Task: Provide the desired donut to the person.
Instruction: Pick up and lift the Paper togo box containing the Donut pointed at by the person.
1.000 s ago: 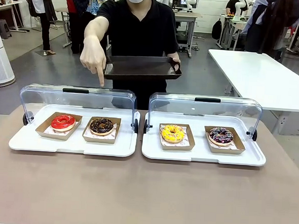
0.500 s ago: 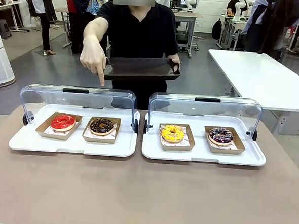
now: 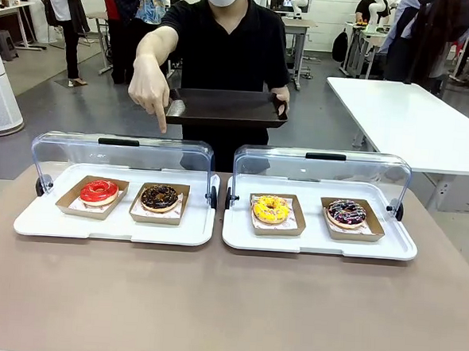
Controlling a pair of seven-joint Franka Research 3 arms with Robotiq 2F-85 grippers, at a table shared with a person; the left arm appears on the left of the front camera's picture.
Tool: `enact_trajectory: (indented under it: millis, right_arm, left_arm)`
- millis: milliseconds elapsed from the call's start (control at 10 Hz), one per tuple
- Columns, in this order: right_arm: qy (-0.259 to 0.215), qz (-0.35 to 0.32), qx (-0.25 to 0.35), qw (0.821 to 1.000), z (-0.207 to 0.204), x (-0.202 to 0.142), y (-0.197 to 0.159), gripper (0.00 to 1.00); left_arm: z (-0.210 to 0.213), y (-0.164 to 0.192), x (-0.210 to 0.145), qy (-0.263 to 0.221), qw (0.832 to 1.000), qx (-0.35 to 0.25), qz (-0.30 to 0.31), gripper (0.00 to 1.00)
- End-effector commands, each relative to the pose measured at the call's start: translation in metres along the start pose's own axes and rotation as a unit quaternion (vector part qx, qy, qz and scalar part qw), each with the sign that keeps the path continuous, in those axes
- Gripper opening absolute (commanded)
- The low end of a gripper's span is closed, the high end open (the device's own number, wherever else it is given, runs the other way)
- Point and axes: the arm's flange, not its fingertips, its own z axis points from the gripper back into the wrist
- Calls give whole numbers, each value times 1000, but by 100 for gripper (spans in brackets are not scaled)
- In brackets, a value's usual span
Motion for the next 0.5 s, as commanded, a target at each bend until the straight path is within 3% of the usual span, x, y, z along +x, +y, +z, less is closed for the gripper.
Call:
enact_trajectory:
  millis: [0,400]
  right_arm:
    - [-10,2,4,1000,0,0,-1,100]
    - [-10,2,4,1000,0,0,-1,100]
  left_arm:
    - [-29,5,29,50,997,-50,-39,100]
    - [-115,-30,88,107,980,-132,-105,100]
